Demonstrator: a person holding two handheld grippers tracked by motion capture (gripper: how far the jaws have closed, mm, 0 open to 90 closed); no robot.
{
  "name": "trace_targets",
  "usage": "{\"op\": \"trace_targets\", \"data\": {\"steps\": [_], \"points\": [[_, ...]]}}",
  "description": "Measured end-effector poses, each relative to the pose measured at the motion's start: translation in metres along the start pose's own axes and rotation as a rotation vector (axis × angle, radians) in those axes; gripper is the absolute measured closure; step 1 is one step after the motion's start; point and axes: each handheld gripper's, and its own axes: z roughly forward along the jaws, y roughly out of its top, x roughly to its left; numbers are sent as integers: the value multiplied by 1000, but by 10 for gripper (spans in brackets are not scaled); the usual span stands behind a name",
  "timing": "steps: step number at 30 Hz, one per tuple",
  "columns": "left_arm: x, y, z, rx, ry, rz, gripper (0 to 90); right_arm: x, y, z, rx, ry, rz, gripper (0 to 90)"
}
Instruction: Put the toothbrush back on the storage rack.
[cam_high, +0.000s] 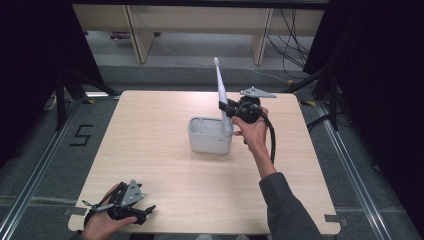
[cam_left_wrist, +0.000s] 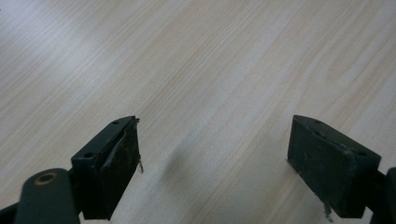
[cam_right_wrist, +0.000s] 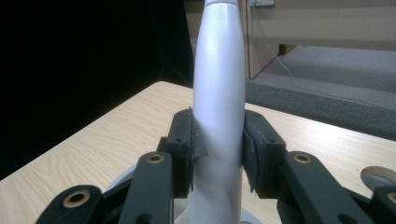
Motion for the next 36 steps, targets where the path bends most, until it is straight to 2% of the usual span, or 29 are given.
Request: {"op": "trace_targets", "data": {"steps": [2, 3, 5, 6, 9, 10, 11, 12, 13, 15, 16, 17, 20, 21, 23, 25, 27, 29, 30, 36], "points": [[0, 0, 1, 2, 1, -4, 164, -1, -1, 2, -3, -4, -10, 664], [0, 0, 1, 3, 3, -2, 164, 0, -2, 3, 1, 2, 5, 664], [0, 0, 0, -1, 3, 0, 164, -3, -4, 5, -19, -6, -29, 664], [0, 0, 0, -1, 1, -3, 164, -2, -4, 6, -7, -1, -9, 664], [0, 0, 0, 2, 3, -4, 164, -4, -7, 7, -13, -5, -16, 664], [0, 0, 0, 0, 2, 0, 163, -4, -9, 7, -8, -4, 3, 664], [-1, 0, 0, 0, 0, -2, 164, -5, -10, 8, -11, -6, -11, 664], [0, 0, 1, 4, -2, -2, 164, -5, -11, 8, -5, -9, 5, 663], [0, 0, 1, 6, 0, 1, 164, -7, -12, 8, -16, -4, -8, 664], [0, 0, 0, 4, 1, 1, 164, -6, -14, 8, -10, 4, 23, 663], [-1, 0, 0, 3, -4, -10, 164, -7, -15, 9, -14, -2, 10, 663], [0, 0, 0, 3, 0, 0, 164, -7, -15, 9, -10, -2, -2, 663], [0, 0, 0, 4, 1, 0, 164, -6, -17, 9, -9, 6, 24, 663], [-1, 0, 1, 4, -2, -10, 164, -7, -17, 9, -11, 10, 13, 663], [0, 0, 1, 5, 0, 0, 164, -7, -18, 9, -19, 2, 3, 663], [-1, 0, 1, 4, 0, -1, 164, -8, -19, 9, -12, -8, 9, 663], [-1, 0, 1, 5, -3, -8, 164, -7, -21, 9, -10, 5, 20, 663], [0, 0, 1, 5, 1, 0, 164, -8, -22, 8, -17, 7, 6, 663], [-1, 0, 1, 5, 1, 0, 164, -8, -24, 8, -19, 10, 22, 662], [-1, 0, 1, 6, -1, -8, 164, -8, -29, 7, -13, 21, 13, 661]]}}
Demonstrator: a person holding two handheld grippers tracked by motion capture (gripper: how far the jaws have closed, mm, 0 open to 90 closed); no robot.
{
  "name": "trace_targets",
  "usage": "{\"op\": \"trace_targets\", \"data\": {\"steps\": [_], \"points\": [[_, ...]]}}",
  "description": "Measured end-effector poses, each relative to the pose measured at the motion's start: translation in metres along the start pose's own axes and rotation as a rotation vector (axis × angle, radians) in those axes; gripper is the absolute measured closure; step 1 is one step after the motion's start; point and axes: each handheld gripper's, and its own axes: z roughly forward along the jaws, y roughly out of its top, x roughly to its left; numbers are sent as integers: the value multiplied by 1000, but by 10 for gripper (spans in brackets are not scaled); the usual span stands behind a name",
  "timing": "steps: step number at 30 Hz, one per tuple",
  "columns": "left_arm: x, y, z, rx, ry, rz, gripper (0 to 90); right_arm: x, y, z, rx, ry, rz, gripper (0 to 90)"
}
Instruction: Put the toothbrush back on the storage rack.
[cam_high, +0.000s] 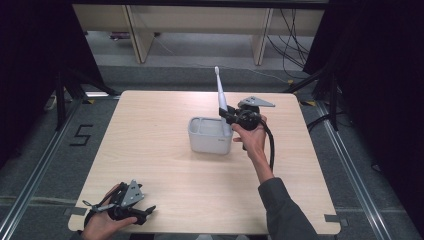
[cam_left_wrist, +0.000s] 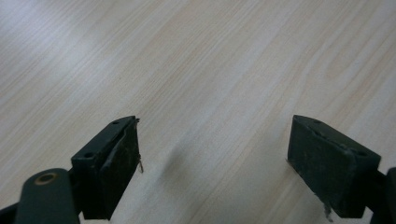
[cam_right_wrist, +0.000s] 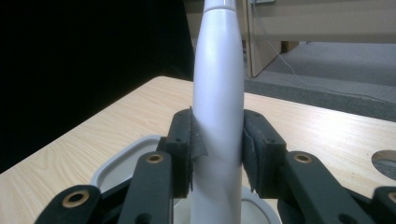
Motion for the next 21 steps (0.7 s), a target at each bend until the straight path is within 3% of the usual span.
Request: {"op": "trace_targets", "data": {"steps": [4, 7, 8, 12, 14, 19, 21], "points": [[0, 0, 0, 1, 0, 0, 164, -1, -3, -2, -12, -8, 1, 661], [0, 0, 0, 1, -1, -1, 164, -3, -3, -5, -16, -19, -34, 661], [0, 0, 0, -1, -2, 4, 164, -2, -3, -5, -17, -4, -10, 661], [0, 0, 0, 1, -1, 9, 164, -2, -4, -8, -1, -19, -39, 661], [0, 0, 0, 2, -2, 11, 164, -1, -4, -10, 7, -18, -18, 661], [0, 0, 0, 2, -2, 9, 164, -3, -6, -11, 5, -11, -57, 662], [0, 0, 0, 2, -2, 8, 164, -2, -7, -13, 23, -25, -49, 662]]}}
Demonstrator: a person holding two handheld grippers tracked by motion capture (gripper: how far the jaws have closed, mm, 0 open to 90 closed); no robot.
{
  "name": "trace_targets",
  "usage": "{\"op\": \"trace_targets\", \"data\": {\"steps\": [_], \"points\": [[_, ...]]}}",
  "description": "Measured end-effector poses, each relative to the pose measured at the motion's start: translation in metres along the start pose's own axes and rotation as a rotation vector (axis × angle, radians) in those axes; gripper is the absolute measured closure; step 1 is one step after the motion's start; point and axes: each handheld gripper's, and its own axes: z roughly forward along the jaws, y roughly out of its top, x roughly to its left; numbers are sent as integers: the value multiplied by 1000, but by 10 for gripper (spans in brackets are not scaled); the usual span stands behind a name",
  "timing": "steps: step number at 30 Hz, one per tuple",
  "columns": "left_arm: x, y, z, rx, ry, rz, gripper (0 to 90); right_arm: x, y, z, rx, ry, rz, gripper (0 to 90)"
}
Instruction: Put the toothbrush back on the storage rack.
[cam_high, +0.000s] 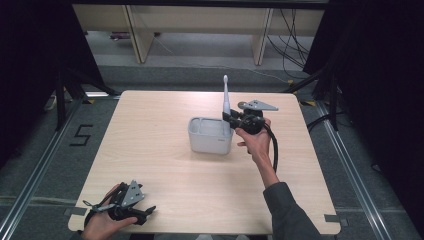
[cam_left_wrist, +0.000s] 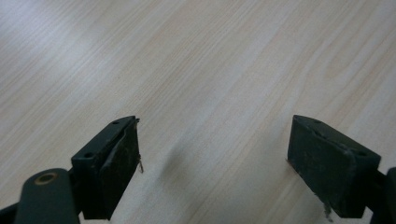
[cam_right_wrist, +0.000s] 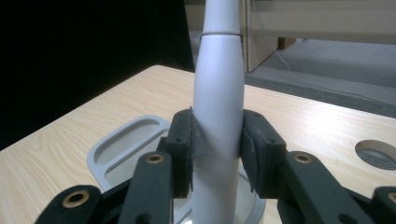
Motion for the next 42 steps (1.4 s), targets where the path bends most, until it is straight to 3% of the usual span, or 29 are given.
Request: {"op": "trace_targets", "data": {"steps": [7, 9, 11, 15, 16, 18, 19, 20, 25, 28, 30, 33, 34, 36, 40, 41, 42], "points": [[0, 0, 0, 2, -2, 1, 164, 3, -1, -3, 16, -3, -24, 663], [0, 0, 0, 1, -2, 0, 164, 5, -1, -5, 32, 2, -5, 663], [0, 0, 0, 2, -1, 1, 164, 4, -1, -5, 23, 3, -33, 663], [0, 0, 0, 2, -1, 1, 164, 6, -4, -6, 31, -7, -27, 663], [0, 0, 0, 2, 0, 1, 164, 4, -4, -5, 32, -5, -52, 664], [0, 0, 0, 2, -1, 1, 164, 6, -5, -6, 57, -1, -27, 663], [0, 0, 0, 2, -1, 1, 164, 4, -5, -5, 44, -1, -56, 663], [0, 0, 0, 2, 0, 2, 164, 5, -6, -6, 53, -11, -36, 664], [0, 0, 0, 2, -1, 2, 164, 4, -8, -5, 66, -18, -59, 663], [0, 0, 0, 2, -2, 0, 164, 6, -10, -5, 84, -11, -26, 663], [0, 0, 0, 1, 0, 2, 164, 4, -10, -4, 79, -18, -57, 663], [0, 0, 0, 2, -1, 0, 164, 4, -12, -3, 88, -9, -55, 664], [0, 0, 0, 2, -1, 0, 164, 3, -12, -4, 98, -28, -77, 664], [0, 0, 0, 1, 0, 1, 164, 6, -14, -3, 109, -16, -32, 664], [0, 0, 0, 3, 0, 1, 164, 5, -15, -2, 116, -20, -48, 666], [0, 0, 0, 2, -1, 0, 164, 3, -15, -1, 111, -26, -82, 668], [0, 0, 0, 2, -1, 0, 164, 5, -16, -1, 124, -15, -47, 669]]}}
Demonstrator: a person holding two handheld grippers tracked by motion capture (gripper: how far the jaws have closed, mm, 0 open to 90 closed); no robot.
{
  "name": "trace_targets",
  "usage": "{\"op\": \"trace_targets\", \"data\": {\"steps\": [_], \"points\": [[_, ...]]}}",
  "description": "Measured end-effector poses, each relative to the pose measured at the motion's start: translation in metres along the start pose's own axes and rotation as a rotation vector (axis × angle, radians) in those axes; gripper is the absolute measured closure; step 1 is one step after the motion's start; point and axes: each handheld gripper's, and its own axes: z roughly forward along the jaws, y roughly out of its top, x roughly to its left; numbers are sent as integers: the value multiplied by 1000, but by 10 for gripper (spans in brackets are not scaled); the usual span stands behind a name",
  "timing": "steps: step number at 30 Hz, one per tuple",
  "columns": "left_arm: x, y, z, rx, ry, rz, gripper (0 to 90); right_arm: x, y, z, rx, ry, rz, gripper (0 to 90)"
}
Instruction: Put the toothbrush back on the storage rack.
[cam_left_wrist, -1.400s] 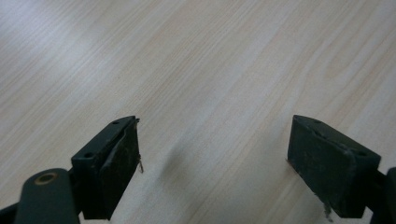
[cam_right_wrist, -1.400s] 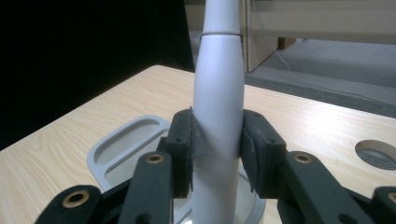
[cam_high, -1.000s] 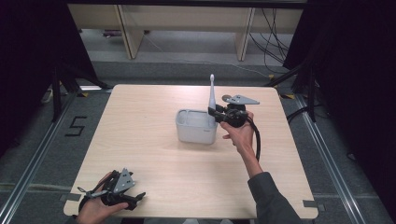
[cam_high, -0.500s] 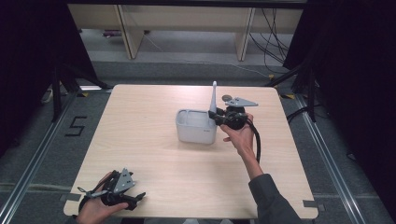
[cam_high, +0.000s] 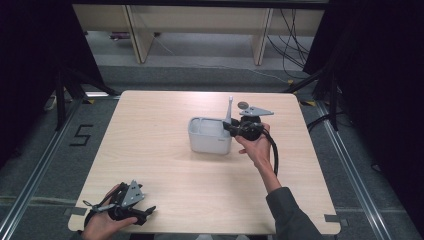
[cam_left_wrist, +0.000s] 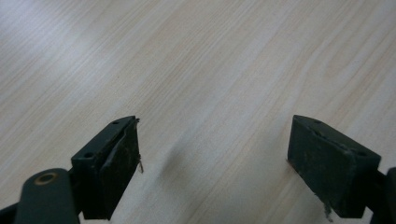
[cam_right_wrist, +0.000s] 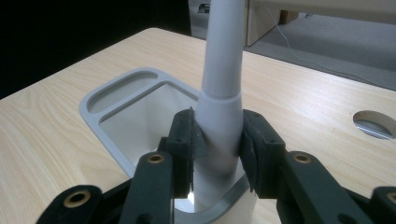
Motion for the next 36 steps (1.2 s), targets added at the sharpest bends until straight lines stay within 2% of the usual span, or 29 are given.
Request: {"op": "trace_targets", "data": {"steps": [1, 3, 5, 6, 10, 11, 14, 15, 16, 17, 19, 20, 22, 23, 24, 26, 29, 30, 31, 32, 33, 36], "points": [[0, 0, 0, 0, 0, 0, 164, 1, 0, 1, -2, -2, 15, 671], [0, 0, 0, 0, 0, 0, 164, 0, 0, 1, -11, -11, 3, 676], [0, 0, 0, -2, -1, -1, 164, -2, 1, 1, -23, -1, -23, 677], [0, 0, 0, -1, -3, -1, 164, 0, 1, 0, -17, -11, -2, 677], [0, 0, 0, 0, 0, -1, 164, -1, 2, -1, -8, -15, -11, 672], [0, 0, 0, 0, 1, 0, 164, 0, 1, 0, -14, -3, 10, 666], [0, 0, 1, -1, 0, -4, 164, 1, 1, -2, -26, 4, 16, 627], [0, 0, 1, -1, 0, -4, 164, -2, 2, -2, -40, -4, -24, 602], [0, 0, 0, -1, 0, -4, 164, -2, 3, -2, -44, 8, -23, 569], [0, 0, 0, -2, -2, -3, 164, 1, 3, -4, -27, 6, 21, 553], [0, 0, 1, -3, -2, -3, 164, -1, 4, -5, -43, -5, -5, 541], [0, 0, 1, -2, -3, -3, 164, 1, 4, -6, -47, 0, 15, 538], [0, -1, 1, 0, -1, -12, 164, -2, 5, -7, -48, 10, -19, 519], [0, -1, 1, 0, -1, -12, 164, 0, 5, -8, -44, 7, 15, 513], [0, 0, 1, 0, -1, -2, 164, 1, 5, -9, -34, 2, 28, 506], [0, 0, 0, -2, -4, -3, 164, 0, 5, -9, -42, 2, 3, 502], [0, 0, 0, -1, 1, -1, 164, 2, 6, -11, -41, 9, 18, 482], [0, 0, 0, -2, 0, -9, 164, 1, 6, -11, -45, 4, -9, 473], [0, -1, 0, -1, -1, -13, 163, 2, 6, -12, -51, 8, 13, 461], [0, 0, 0, 0, 1, 0, 164, 3, 6, -12, -43, 11, 19, 457], [0, 0, 0, -1, 1, -1, 164, 2, 7, -13, -47, 6, -3, 450], [0, 0, 0, -3, 2, -6, 164, 3, 7, -14, -52, 12, -1, 425]]}}
